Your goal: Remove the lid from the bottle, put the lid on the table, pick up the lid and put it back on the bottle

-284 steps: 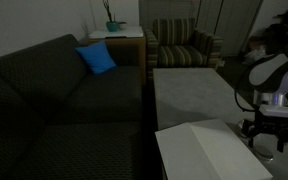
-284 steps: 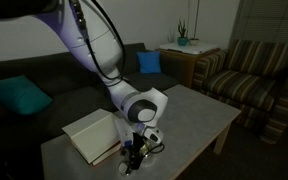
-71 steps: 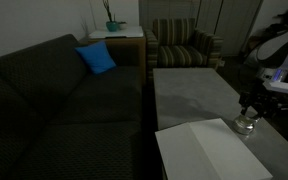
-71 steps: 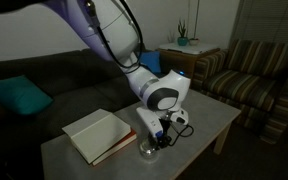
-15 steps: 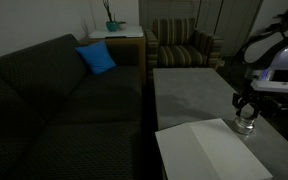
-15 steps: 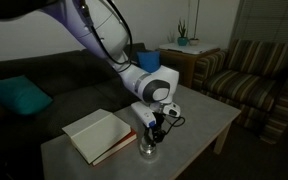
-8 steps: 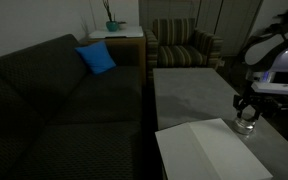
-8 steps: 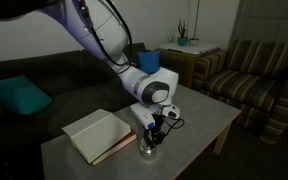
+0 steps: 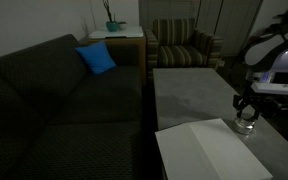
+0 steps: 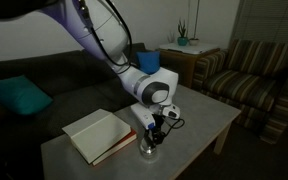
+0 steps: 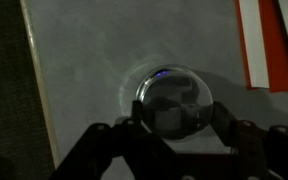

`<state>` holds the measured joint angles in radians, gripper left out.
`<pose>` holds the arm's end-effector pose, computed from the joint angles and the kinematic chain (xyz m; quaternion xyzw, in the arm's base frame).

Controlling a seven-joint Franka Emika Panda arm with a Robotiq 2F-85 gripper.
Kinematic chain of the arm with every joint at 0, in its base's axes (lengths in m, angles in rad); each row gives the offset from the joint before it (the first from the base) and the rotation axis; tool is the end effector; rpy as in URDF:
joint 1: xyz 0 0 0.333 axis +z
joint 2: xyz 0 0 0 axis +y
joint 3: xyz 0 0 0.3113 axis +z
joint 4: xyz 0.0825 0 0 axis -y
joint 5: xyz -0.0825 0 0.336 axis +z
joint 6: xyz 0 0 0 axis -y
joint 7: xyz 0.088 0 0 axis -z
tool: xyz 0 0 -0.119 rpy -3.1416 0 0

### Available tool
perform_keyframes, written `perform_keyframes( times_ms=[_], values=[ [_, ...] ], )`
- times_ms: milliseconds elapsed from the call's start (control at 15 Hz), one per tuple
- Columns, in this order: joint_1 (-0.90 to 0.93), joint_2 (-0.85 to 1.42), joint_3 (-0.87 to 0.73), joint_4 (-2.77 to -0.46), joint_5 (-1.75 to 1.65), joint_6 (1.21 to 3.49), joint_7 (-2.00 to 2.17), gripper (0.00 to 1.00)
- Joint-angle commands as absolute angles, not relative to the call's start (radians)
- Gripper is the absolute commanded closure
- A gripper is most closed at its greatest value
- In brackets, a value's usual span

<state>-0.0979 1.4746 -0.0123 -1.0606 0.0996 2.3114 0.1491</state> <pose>0.6332 -0.0652 -0.0838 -0.9803 0.1607 0.1119 0.0239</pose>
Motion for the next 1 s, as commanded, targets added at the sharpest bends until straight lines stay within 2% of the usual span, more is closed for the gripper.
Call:
perform_keyframes(
  times_ms=[0,933],
  values=[
    [-0.094,1.475,-0.024,-1.076,0.098,2.346,0.146,0.56],
    [-0.106,1.474,-0.005,-1.057,0.082,2.238,-0.001,0.56]
  ],
)
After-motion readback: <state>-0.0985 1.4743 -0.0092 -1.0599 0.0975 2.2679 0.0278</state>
